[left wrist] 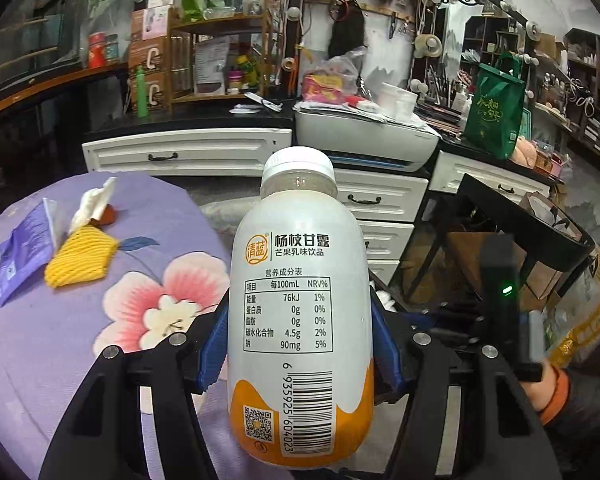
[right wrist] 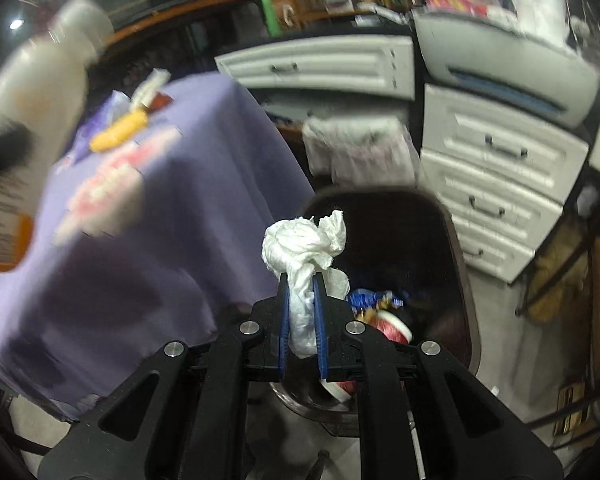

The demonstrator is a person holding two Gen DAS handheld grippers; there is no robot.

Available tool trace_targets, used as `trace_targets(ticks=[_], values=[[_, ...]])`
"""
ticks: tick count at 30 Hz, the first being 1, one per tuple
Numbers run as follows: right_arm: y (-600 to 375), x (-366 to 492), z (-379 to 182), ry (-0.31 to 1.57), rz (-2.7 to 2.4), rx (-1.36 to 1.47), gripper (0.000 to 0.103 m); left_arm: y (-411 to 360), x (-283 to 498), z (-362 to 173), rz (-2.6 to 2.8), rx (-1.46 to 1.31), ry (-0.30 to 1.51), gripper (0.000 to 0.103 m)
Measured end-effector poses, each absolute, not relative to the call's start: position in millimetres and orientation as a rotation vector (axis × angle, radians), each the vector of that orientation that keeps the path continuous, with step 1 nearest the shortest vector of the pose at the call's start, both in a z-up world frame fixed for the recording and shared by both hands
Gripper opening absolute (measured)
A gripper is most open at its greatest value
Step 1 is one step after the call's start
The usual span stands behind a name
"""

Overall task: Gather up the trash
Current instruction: 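Carry the tissue over the bin and open the right gripper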

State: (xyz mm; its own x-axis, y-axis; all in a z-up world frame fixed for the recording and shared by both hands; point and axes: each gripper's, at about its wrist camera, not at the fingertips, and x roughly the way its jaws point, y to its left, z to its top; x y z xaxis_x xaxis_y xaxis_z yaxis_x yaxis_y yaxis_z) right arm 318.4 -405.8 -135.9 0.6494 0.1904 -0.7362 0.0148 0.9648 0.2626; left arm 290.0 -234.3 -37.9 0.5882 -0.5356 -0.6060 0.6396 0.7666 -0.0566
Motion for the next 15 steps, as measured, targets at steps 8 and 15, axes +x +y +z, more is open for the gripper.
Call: trace_targets(ticks=[8,15], values=[[-427.1,331.5,-189.7,0.947,-0.004,0.297,0.021,-268.6,290.5,-51.7,-0.717,0.190,0.670,0.061],[-439.7,322.0,-187.0,0.911,-0.045,0.314,0.045,-290.5,293.4,-63.7,-0.733,0.213,0.693,0.061]])
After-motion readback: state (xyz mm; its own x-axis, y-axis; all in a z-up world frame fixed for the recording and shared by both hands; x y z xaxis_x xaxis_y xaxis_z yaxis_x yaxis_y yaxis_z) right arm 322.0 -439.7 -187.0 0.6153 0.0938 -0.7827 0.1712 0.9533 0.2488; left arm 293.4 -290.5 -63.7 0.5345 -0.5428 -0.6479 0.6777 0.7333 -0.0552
